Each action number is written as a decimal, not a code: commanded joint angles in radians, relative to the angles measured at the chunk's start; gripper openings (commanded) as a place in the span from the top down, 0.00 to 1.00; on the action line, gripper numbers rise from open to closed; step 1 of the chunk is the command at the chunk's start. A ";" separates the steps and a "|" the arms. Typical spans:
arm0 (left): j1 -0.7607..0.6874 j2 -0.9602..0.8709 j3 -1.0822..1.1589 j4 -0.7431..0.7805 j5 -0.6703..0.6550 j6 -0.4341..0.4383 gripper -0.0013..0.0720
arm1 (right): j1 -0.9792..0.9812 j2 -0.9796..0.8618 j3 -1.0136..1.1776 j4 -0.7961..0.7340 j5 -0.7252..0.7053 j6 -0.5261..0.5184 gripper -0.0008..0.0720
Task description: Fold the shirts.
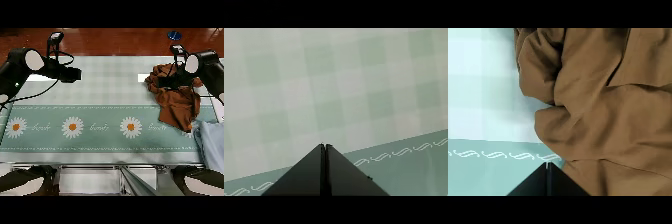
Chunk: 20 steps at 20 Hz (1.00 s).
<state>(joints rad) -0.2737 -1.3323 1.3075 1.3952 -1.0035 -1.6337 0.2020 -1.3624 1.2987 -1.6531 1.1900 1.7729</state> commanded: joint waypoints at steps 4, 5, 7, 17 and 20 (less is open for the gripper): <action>-0.001 0.000 0.000 0.000 0.000 0.000 0.96 | 0.000 -0.001 0.000 0.000 0.000 0.000 0.95; -0.001 0.000 0.000 0.000 0.000 0.000 0.96 | 0.000 -0.001 0.000 0.000 0.000 0.000 0.95; -0.001 0.000 0.000 0.000 0.000 0.000 0.96 | 0.000 -0.001 0.000 0.000 0.000 0.000 0.95; -0.001 0.000 0.000 0.000 0.001 0.000 0.96 | 0.000 -0.001 0.000 0.002 -0.005 0.000 0.95; -0.001 0.000 0.000 0.000 0.000 0.000 0.96 | 0.000 -0.002 0.000 -0.023 -0.130 -0.001 0.95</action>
<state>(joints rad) -0.2737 -1.3323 1.3075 1.3952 -1.0035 -1.6333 0.2020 -1.3628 1.2987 -1.6558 1.1507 1.7725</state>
